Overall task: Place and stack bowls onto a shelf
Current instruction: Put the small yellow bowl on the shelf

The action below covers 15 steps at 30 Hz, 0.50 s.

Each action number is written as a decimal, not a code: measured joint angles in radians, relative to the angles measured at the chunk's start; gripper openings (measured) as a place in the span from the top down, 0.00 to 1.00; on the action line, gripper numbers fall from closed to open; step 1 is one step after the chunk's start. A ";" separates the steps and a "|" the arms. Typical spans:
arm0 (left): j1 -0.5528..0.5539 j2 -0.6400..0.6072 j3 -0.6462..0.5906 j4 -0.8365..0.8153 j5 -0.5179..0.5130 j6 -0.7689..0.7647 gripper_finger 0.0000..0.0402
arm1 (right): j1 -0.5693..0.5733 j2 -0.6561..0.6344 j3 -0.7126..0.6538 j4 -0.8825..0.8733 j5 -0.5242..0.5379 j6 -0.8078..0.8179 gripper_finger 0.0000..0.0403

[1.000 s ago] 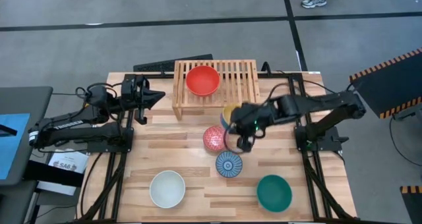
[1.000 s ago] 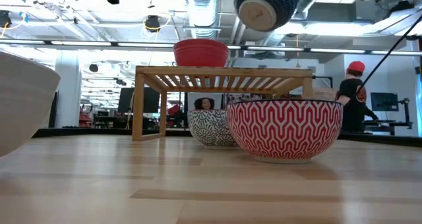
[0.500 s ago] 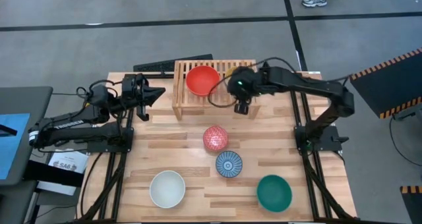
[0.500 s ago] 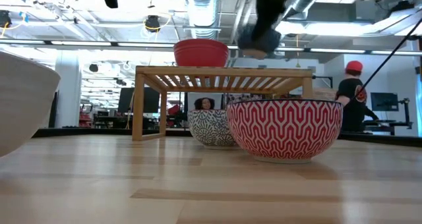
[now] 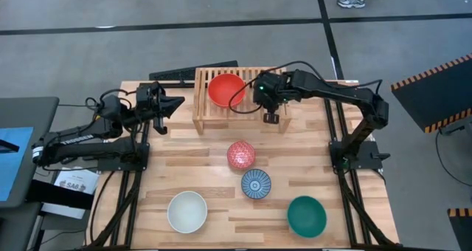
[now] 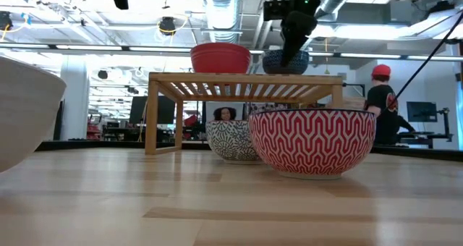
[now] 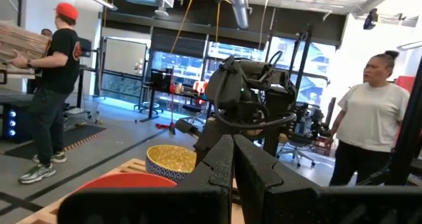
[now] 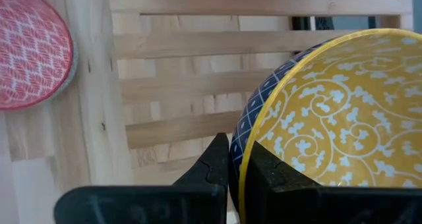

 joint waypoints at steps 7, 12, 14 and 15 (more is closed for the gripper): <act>0.000 0.000 0.000 0.000 0.000 0.003 1.00 | -0.024 0.000 -0.024 0.003 -0.050 0.003 0.90; 0.000 0.000 0.000 -0.001 0.000 0.003 1.00 | -0.023 0.000 -0.027 0.006 -0.050 0.015 0.90; 0.000 0.000 0.000 -0.001 0.000 0.003 1.00 | -0.023 0.000 -0.027 0.003 -0.051 0.029 0.89; 0.000 0.000 0.000 -0.001 0.000 0.004 1.00 | -0.023 0.000 -0.027 0.004 -0.052 0.032 0.88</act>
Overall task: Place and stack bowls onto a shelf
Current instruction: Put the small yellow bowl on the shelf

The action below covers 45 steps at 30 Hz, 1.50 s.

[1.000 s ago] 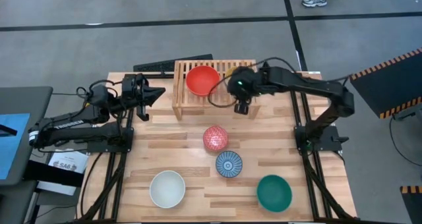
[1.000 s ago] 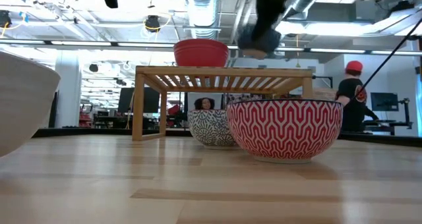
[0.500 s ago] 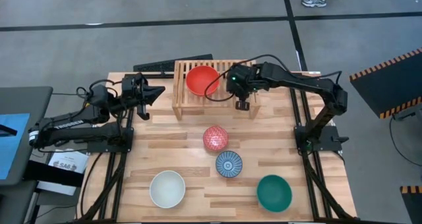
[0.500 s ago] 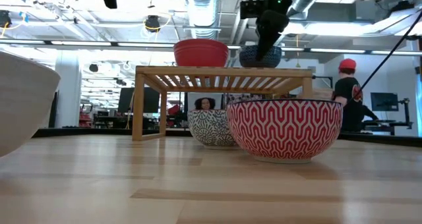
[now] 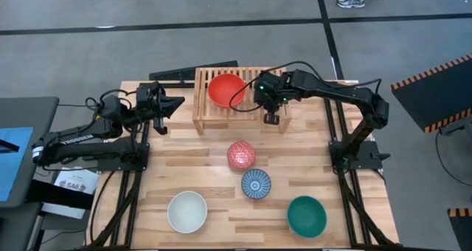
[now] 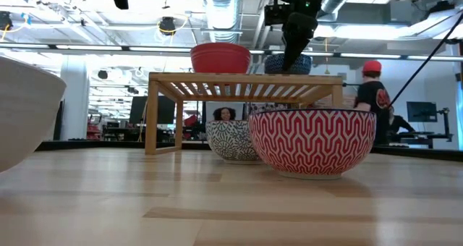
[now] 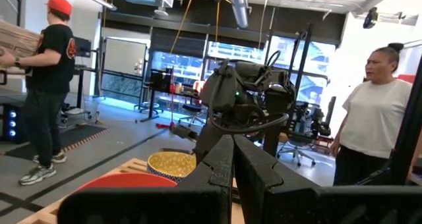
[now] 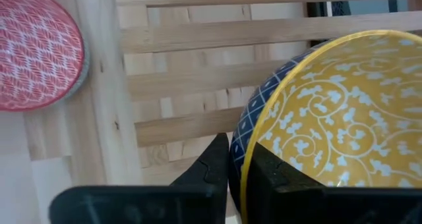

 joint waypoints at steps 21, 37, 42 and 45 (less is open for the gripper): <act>0.000 0.000 0.000 0.000 0.008 0.003 1.00 | 0.003 -0.001 0.000 0.094 0.001 0.024 0.75; 0.000 0.000 0.000 0.000 0.008 0.017 1.00 | -0.004 0.000 0.018 0.080 -0.006 0.033 0.74; 0.000 0.000 0.000 0.000 0.007 0.017 1.00 | -0.013 -0.001 0.069 0.072 -0.024 0.049 0.74; 0.000 0.000 0.000 0.000 0.007 0.017 1.00 | -0.021 -0.002 0.109 0.051 -0.036 0.060 0.74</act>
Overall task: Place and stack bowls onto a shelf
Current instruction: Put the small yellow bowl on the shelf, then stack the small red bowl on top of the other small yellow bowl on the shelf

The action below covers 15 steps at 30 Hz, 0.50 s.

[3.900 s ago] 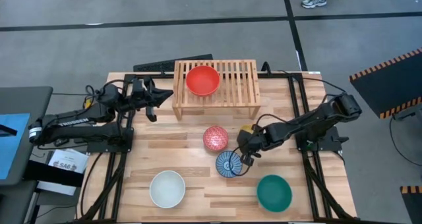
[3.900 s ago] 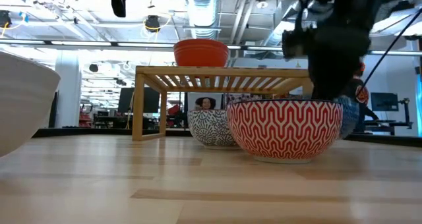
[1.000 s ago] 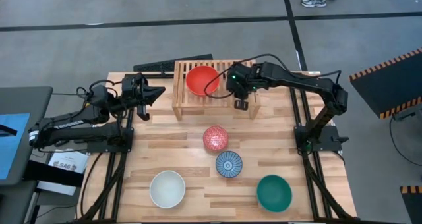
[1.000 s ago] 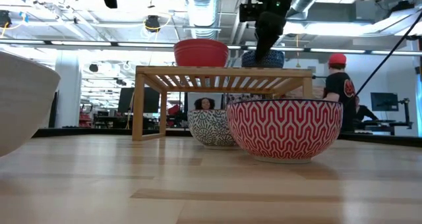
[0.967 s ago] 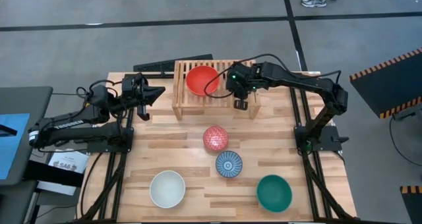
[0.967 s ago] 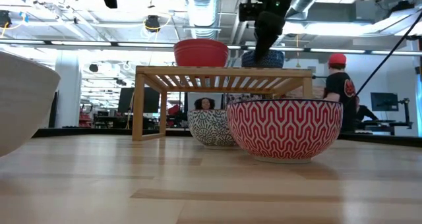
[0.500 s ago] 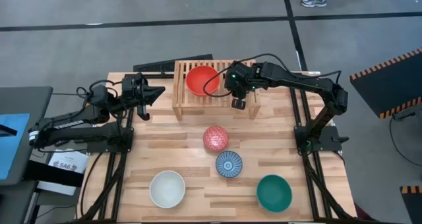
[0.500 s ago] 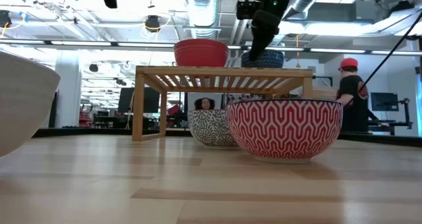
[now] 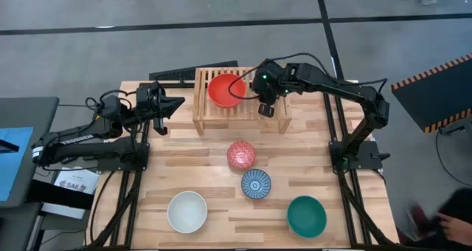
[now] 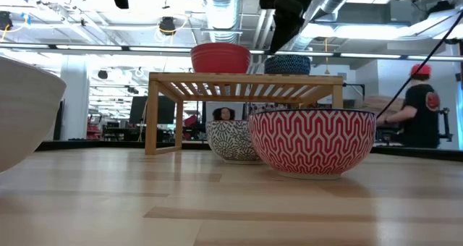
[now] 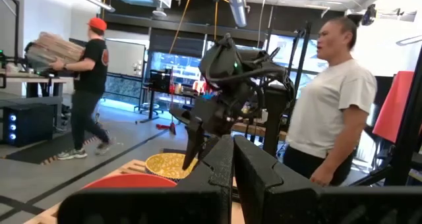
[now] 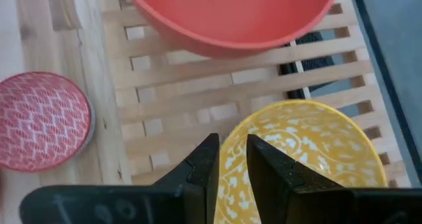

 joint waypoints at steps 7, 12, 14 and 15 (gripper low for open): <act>0.000 0.000 0.000 0.000 -0.003 -0.003 1.00 | -0.018 -0.051 0.025 -0.022 -0.048 0.056 0.62; 0.000 0.000 0.000 -0.001 -0.003 -0.004 1.00 | -0.018 -0.118 0.025 -0.038 -0.116 0.122 0.46; 0.000 0.000 0.000 -0.002 -0.003 -0.006 1.00 | -0.016 -0.154 0.025 -0.054 -0.182 0.162 0.42; 0.000 0.000 0.000 -0.002 -0.003 -0.006 1.00 | -0.008 -0.172 0.025 -0.068 -0.211 0.180 0.40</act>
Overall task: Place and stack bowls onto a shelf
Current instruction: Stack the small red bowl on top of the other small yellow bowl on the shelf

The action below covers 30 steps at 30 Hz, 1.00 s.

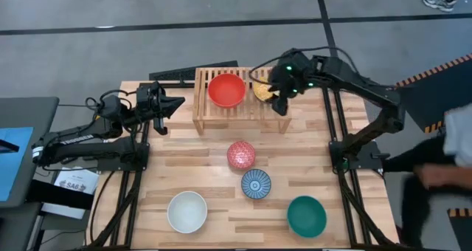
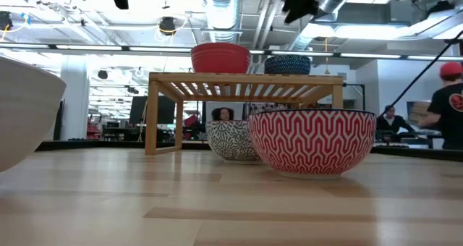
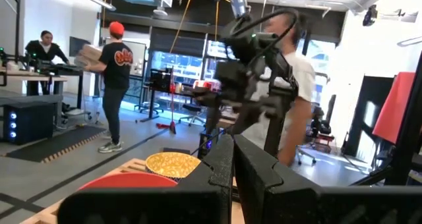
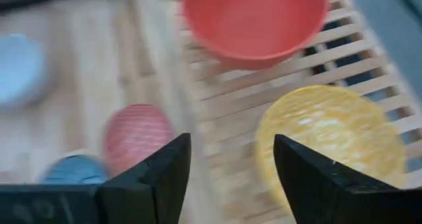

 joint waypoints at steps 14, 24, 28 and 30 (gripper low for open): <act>-0.001 0.000 0.000 -0.008 0.031 -0.021 1.00 | 0.325 -0.296 -0.378 0.296 0.104 0.341 0.38; 0.000 0.000 0.000 -0.014 0.040 -0.080 1.00 | 0.598 -0.281 -0.621 0.533 0.146 0.631 0.38; -0.001 -0.002 0.000 -0.025 0.059 -0.157 1.00 | 0.645 -0.210 -0.622 0.601 0.104 0.665 0.38; -0.003 -0.002 0.000 -0.042 0.062 -0.159 1.00 | 0.653 -0.183 -0.622 0.616 0.094 0.666 0.38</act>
